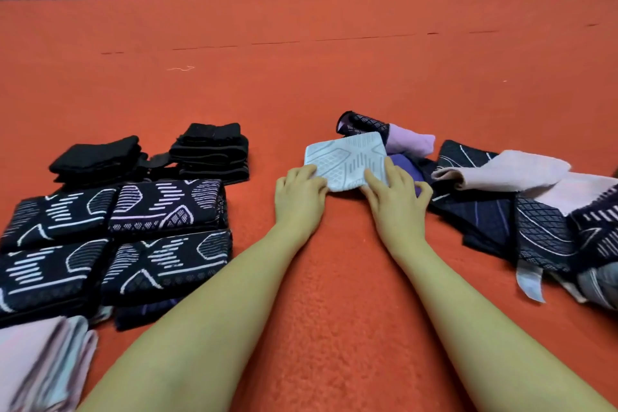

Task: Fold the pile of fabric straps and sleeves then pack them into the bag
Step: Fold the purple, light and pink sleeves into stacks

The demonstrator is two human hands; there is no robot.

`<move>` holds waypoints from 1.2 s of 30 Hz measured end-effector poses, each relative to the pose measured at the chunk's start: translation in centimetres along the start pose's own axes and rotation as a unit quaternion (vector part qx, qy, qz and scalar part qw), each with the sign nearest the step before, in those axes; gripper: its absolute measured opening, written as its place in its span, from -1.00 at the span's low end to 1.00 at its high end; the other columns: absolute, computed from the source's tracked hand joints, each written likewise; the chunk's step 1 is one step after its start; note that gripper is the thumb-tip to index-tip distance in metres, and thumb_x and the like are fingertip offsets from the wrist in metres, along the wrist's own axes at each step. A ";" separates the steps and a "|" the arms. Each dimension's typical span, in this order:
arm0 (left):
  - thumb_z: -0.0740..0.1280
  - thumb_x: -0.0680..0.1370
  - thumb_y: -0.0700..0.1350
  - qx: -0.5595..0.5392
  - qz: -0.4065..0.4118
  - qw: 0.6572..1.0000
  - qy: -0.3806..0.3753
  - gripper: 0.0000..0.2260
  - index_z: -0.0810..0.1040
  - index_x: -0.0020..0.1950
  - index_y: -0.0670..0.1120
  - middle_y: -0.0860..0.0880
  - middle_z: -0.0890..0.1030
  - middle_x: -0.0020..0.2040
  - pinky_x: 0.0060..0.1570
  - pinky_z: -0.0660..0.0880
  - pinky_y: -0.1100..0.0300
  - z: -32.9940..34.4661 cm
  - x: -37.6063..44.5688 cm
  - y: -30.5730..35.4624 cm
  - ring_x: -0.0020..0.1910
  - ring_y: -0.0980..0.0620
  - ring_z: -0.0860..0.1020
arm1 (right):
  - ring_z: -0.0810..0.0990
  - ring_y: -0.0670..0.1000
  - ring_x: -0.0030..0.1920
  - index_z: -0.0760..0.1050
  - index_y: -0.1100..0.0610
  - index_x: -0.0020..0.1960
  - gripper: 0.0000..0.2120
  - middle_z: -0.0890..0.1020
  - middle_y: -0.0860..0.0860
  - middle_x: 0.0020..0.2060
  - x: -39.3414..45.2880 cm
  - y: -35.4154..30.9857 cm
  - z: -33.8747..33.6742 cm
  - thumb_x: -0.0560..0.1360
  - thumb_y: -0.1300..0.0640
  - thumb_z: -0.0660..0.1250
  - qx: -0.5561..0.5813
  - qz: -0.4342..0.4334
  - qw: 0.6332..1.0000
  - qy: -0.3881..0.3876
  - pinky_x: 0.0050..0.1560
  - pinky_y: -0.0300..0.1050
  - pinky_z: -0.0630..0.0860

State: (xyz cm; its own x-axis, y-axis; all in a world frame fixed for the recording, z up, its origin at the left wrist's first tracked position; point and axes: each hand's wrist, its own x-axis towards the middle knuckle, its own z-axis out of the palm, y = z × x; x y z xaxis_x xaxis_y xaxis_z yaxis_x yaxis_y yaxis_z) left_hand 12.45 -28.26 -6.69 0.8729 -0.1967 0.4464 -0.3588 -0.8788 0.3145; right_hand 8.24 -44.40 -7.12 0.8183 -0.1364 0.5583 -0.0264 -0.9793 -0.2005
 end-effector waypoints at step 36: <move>0.20 0.48 -0.10 0.071 0.177 0.976 0.105 -0.85 0.51 -0.21 -0.11 -0.07 0.61 -0.07 -0.13 0.29 0.11 -15.6 -27.5 -2.8 -0.08 -0.06 0.50 | 0.44 -0.14 0.04 0.64 -0.10 -0.04 -0.70 0.65 -0.15 -0.01 -20.4 -8.0 -13.5 0.52 -0.11 0.14 0.134 -0.206 0.969 -0.033 -0.01 -0.13 0.08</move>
State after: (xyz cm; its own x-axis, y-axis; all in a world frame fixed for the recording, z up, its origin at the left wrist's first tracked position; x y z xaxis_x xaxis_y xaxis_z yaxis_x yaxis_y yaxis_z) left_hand -15.73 -13.60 -6.73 0.6104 -0.4188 0.6723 -0.5632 -0.8263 -0.0034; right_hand -15.96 -35.77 -6.02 0.7632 0.2763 0.5841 0.4528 -0.8736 -0.1783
